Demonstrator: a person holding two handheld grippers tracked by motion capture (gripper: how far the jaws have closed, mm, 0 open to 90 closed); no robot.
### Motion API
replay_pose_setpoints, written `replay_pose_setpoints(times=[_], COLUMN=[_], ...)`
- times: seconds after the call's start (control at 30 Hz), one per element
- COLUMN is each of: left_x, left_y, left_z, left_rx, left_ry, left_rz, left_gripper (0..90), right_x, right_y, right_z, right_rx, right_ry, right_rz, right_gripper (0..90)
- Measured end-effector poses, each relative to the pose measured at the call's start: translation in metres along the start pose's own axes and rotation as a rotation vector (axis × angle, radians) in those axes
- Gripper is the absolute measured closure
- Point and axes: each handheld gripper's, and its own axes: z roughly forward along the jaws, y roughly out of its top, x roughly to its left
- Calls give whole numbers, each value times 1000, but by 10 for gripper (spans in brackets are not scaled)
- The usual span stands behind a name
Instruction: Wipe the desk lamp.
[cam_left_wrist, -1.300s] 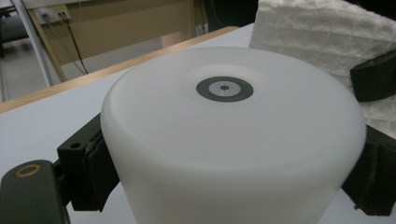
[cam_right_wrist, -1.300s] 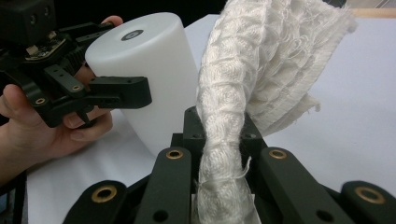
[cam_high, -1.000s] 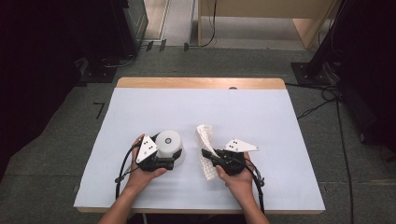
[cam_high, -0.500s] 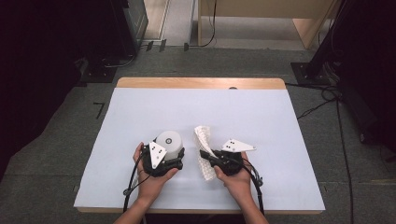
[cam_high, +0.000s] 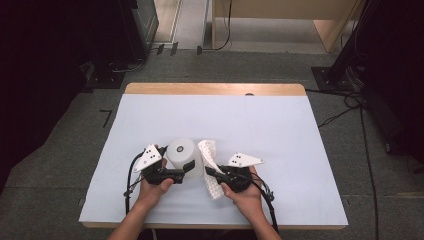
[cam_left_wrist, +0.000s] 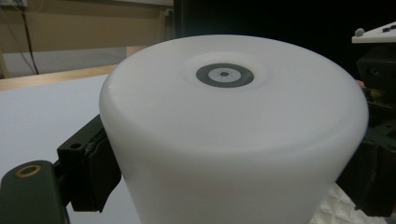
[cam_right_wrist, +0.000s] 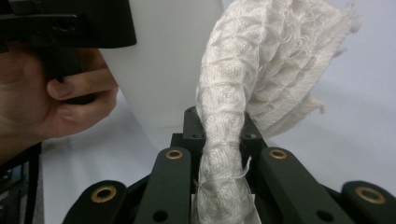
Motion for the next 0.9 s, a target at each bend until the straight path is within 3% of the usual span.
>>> replay_pose_setpoints(times=[0.3, 0.5, 0.67, 0.77, 0.9], left_x=[-4, -4, 1, -2, -11], left_y=[-4, -2, -2, -3, -4], left_z=[8, 6, 5, 7, 13], left_rx=[54, 43, 51, 57, 74], left_ry=[-44, -30, -11, -25, -43], left_rz=[41, 46, 40, 43, 71], left_gripper=[89, 88, 88, 88, 88], right_x=[1, -4, -14, -16, -8], right_y=[5, 9, 11, 13, 13], right_z=[-6, -14, -24, -28, -22], right_rx=[-13, -19, -55, -74, -71], right_ry=[-11, -52, -86, -80, -39], right_rz=[-8, -22, 13, 27, 4], right_gripper=[796, 796, 797, 797, 797])
